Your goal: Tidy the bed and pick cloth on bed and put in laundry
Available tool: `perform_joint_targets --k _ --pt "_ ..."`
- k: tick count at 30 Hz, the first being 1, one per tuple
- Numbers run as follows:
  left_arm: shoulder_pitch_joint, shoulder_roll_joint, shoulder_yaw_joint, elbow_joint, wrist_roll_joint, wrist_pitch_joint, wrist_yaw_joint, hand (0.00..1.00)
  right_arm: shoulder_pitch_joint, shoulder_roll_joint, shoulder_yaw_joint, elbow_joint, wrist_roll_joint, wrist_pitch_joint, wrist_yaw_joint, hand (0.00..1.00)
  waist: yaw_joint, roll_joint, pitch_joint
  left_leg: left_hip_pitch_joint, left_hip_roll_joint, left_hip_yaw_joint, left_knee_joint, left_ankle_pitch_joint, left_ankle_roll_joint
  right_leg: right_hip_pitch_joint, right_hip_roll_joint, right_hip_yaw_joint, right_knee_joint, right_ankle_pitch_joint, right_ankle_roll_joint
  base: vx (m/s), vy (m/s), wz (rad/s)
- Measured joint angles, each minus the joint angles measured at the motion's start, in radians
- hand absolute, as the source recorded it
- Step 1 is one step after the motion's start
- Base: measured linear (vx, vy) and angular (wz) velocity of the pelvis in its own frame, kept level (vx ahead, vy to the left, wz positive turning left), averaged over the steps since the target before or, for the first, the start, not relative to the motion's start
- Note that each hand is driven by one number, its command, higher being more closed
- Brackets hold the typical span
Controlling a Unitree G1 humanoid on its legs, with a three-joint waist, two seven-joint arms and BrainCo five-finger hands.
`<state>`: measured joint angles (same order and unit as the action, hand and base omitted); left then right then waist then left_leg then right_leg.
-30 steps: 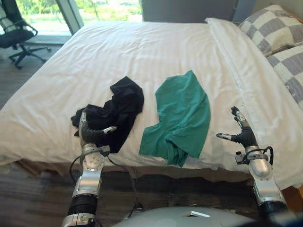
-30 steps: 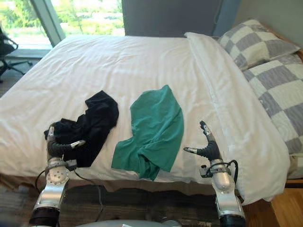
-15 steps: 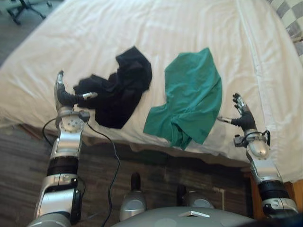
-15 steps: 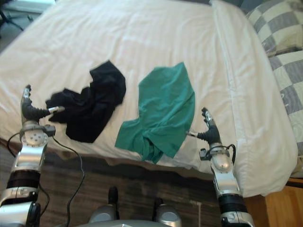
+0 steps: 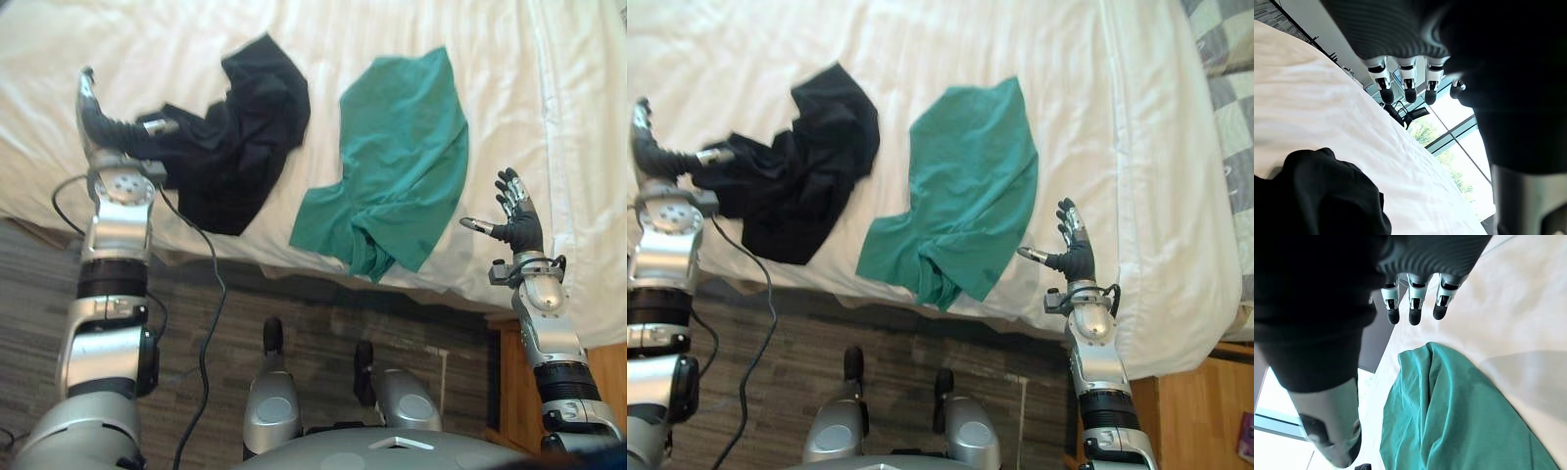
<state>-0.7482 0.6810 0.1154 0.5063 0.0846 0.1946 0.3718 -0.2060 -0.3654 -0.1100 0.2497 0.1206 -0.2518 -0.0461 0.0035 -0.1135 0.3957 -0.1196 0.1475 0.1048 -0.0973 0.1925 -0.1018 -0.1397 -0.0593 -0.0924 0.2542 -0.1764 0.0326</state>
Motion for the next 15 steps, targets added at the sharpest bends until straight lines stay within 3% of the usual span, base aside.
perform_joint_targets --k 6,15 --pt "-0.108 0.015 -0.066 0.073 -0.011 0.04 -0.017 0.0 -0.124 0.0 -0.001 0.0 0.036 0.0 -0.01 0.0 0.006 -0.01 0.054 -0.044 -0.001 0.029 0.0 0.011 -0.001 -0.087 0.001 0.041 0.044 0.002 -0.003 0.0 -0.013 -0.13" --pt "-0.143 -0.022 -0.096 0.08 -0.016 0.064 -0.047 0.0 -0.188 -0.004 0.001 -0.001 0.103 -0.001 -0.004 0.0 -0.017 -0.014 0.075 -0.12 -0.015 0.072 0.014 0.013 0.001 -0.239 -0.011 0.087 0.163 -0.035 -0.002 0.0 -0.031 -0.11"
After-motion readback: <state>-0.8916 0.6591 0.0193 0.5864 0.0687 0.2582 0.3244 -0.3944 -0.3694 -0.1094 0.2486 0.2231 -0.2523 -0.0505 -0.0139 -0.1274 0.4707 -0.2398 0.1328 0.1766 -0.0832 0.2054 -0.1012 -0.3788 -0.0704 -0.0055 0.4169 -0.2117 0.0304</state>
